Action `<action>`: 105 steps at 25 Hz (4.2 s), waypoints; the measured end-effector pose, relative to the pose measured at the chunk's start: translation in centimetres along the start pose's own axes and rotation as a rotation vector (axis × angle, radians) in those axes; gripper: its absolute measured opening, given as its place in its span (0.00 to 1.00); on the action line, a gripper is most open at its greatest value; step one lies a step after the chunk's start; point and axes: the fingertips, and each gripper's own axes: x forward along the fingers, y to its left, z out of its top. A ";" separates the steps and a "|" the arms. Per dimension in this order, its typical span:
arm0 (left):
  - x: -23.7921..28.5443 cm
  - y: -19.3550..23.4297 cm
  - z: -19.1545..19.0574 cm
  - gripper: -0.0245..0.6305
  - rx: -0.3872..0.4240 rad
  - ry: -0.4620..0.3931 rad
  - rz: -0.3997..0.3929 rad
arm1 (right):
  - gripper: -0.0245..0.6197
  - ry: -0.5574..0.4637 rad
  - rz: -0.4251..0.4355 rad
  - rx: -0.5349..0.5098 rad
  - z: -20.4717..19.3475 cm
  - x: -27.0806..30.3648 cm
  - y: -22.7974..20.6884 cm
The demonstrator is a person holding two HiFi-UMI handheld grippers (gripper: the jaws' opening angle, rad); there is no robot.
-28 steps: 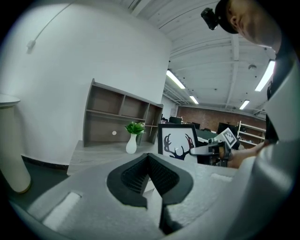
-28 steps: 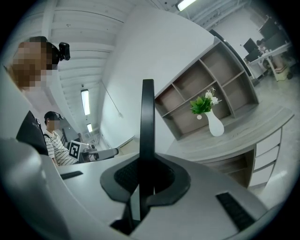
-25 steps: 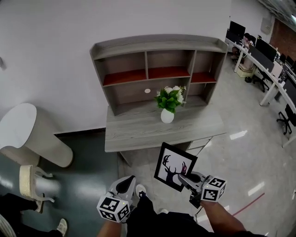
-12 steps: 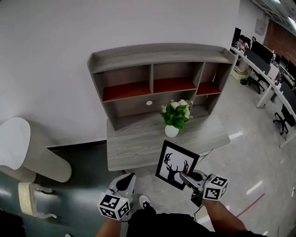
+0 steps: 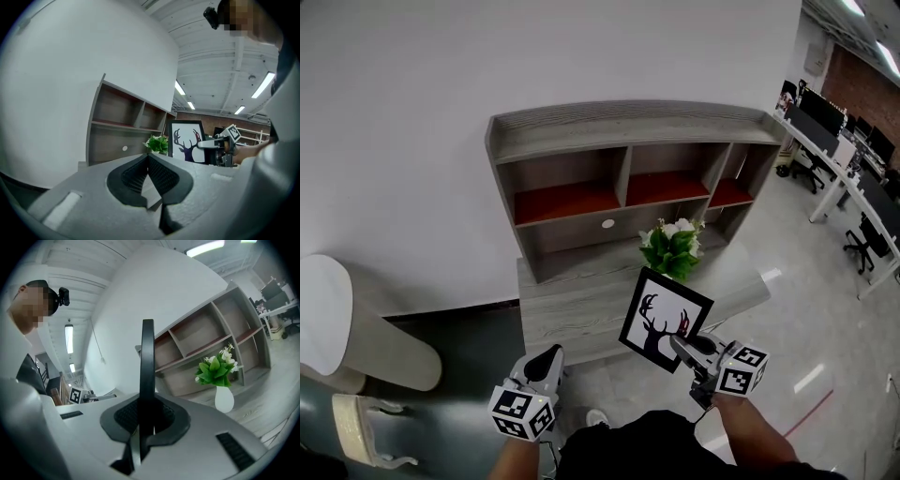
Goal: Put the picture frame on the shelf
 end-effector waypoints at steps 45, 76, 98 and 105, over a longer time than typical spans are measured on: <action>10.6 6.6 3.4 0.05 -0.046 0.028 0.318 | 0.10 0.078 0.354 -0.136 15.2 20.3 -8.8; 5.1 15.6 4.9 0.05 -0.071 0.004 0.299 | 0.09 0.021 0.339 -0.161 17.8 33.7 -4.7; 5.0 16.4 4.8 0.05 -0.087 -0.005 0.318 | 0.09 -0.048 0.397 -0.040 20.6 39.3 -7.6; 4.3 16.9 4.3 0.05 -0.101 -0.006 0.349 | 0.09 0.014 0.411 -0.144 20.1 42.0 -6.7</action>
